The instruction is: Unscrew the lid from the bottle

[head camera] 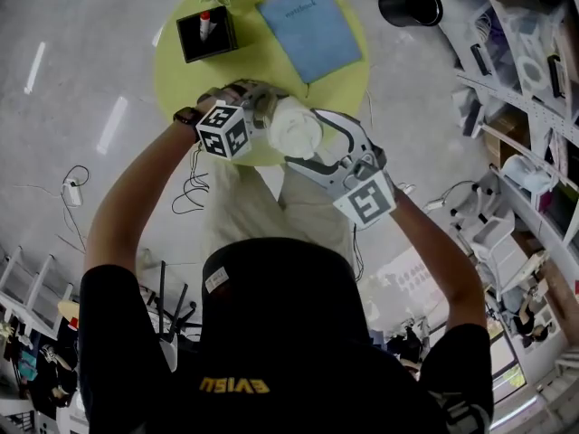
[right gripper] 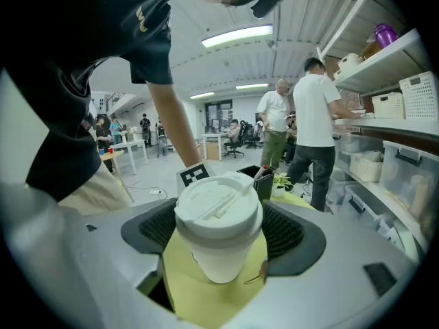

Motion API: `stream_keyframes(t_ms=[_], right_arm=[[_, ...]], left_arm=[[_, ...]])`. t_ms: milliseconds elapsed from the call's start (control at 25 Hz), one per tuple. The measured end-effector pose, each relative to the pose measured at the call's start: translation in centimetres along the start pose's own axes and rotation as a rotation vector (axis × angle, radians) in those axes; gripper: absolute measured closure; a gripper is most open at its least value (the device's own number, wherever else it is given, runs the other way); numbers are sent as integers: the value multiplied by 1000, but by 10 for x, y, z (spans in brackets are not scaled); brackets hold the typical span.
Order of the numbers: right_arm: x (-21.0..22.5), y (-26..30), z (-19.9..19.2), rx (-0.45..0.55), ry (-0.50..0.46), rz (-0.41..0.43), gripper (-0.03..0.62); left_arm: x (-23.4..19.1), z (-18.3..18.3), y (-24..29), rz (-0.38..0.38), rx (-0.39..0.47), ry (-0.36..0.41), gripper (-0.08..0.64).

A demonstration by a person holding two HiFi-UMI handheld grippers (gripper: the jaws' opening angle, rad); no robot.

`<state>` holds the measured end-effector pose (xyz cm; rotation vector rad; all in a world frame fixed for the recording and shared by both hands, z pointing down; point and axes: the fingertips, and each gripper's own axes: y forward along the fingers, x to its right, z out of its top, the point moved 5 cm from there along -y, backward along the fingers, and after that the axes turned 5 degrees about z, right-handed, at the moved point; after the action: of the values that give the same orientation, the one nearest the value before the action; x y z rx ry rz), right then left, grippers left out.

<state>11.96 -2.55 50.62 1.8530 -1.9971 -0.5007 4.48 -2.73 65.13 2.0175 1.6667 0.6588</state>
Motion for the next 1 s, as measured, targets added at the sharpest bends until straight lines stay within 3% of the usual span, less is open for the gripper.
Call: stream_keyframes(t_ms=[240,680,1000], right_arm=[[5,-5,1,-7,-50,105,201],[19,-8,-3,11,-195,347,202],[31,-9,2,-32,-282,514,202]], left_arm=[[2,-1,-1,63,-35,-75,255],[12,14,-19,324,6,-356,253],[13,33,-15,389,10,-443,253]])
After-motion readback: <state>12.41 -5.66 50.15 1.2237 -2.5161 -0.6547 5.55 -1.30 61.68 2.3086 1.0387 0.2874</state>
